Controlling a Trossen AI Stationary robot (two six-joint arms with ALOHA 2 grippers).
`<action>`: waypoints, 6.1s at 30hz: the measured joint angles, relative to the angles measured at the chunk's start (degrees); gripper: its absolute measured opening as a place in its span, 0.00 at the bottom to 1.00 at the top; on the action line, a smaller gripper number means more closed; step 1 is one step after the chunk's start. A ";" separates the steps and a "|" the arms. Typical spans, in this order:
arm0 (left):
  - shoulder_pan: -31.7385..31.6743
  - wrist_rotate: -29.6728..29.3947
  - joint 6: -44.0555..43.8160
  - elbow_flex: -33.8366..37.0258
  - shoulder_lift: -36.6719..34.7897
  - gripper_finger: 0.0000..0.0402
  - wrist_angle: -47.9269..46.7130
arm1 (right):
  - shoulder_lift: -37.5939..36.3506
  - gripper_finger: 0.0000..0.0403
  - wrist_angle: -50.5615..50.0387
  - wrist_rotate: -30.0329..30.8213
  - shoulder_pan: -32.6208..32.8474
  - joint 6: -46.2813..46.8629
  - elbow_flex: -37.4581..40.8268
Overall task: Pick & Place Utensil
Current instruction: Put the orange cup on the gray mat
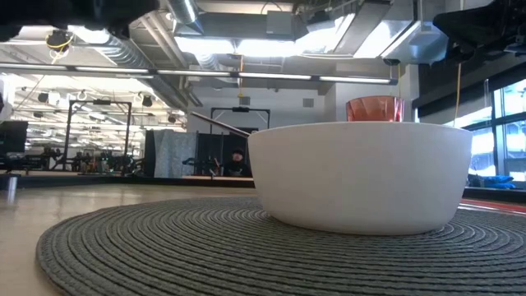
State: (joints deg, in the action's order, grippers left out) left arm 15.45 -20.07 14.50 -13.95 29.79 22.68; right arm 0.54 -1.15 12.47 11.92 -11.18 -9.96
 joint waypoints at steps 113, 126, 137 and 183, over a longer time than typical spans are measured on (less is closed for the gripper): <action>-14.28 10.48 -3.26 13.46 -17.76 0.01 -4.42 | 35.31 0.20 -3.99 11.87 0.00 8.52 -25.05; -14.28 10.50 -3.28 13.46 -17.74 0.02 -4.90 | 62.91 0.40 -49.67 18.40 0.00 9.10 -60.63; -14.28 10.49 -3.28 13.46 -17.75 0.01 -4.92 | 69.84 0.46 -61.46 9.47 -3.83 9.08 -63.57; -14.28 10.49 -3.26 13.46 -17.74 0.00 -4.94 | 72.61 0.02 -52.52 1.40 -11.48 0.39 -51.20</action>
State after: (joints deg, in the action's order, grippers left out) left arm 1.18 -9.58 11.25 -0.49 12.05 17.74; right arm 73.14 -53.67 13.87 0.44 -10.80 -61.16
